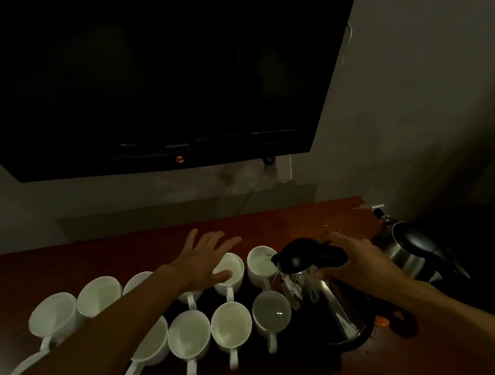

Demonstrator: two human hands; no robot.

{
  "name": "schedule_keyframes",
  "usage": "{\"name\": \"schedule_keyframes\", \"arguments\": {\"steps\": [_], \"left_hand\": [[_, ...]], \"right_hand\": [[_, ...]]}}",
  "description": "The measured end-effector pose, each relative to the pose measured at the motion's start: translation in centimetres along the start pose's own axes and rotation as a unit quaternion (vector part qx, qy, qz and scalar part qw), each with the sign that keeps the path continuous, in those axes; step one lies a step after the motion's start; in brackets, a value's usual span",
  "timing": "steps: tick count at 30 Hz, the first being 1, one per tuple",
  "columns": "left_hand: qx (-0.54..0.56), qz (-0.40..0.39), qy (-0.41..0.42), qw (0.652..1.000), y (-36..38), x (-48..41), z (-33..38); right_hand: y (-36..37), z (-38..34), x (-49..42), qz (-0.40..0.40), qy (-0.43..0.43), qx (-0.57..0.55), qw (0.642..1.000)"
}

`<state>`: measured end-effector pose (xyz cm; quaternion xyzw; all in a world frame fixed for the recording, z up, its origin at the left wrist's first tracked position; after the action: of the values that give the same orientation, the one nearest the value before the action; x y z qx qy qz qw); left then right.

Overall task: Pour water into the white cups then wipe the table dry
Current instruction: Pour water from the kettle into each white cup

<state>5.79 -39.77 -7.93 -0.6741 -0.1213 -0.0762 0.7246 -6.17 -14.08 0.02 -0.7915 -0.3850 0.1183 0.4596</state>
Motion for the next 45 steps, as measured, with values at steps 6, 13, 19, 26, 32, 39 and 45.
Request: {"name": "schedule_keyframes", "arguments": {"steps": [6, 13, 19, 26, 32, 39, 45], "left_hand": [[0.013, -0.002, -0.006, 1.000, 0.1, -0.2, -0.1], [0.005, -0.002, -0.004, 1.000, 0.2, -0.3, -0.1], [0.006, -0.005, -0.007, 1.000, 0.5, -0.5, -0.2], [0.000, 0.003, -0.001, 1.000, 1.2, -0.4, 0.1], [-0.001, -0.002, 0.011, 1.000, 1.6, -0.5, 1.2], [-0.003, -0.002, 0.011, 1.000, 1.3, -0.5, 1.3], [-0.010, 0.007, 0.006, 1.000, 1.5, -0.2, 0.6]], "right_hand": [[0.0, 0.0, -0.1, 0.006, 0.011, 0.003, 1.000], [0.1, -0.2, -0.4, 0.008, 0.001, 0.017, 1.000], [0.1, -0.2, -0.3, 0.007, -0.003, 0.017, 1.000], [-0.4, 0.0, 0.5, 0.017, -0.004, 0.004, 1.000], [-0.7, 0.0, 1.0, 0.021, -0.008, -0.016, 1.000], [-0.5, 0.2, 1.3, 0.028, -0.009, -0.021, 0.999], [-0.2, 0.1, 1.5, 0.029, -0.019, -0.033, 0.999]]}}
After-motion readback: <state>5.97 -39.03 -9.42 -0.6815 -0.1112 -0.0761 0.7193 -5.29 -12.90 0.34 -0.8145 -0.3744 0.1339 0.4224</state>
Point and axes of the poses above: each hand's wrist, its own x-axis away from the middle knuckle, its own y-axis out of the palm, z = x × y, the point moved 8 cm from there along -x, towards the middle knuckle, and after that the axes turned 4 degrees about -x, right-handed, at the moved point
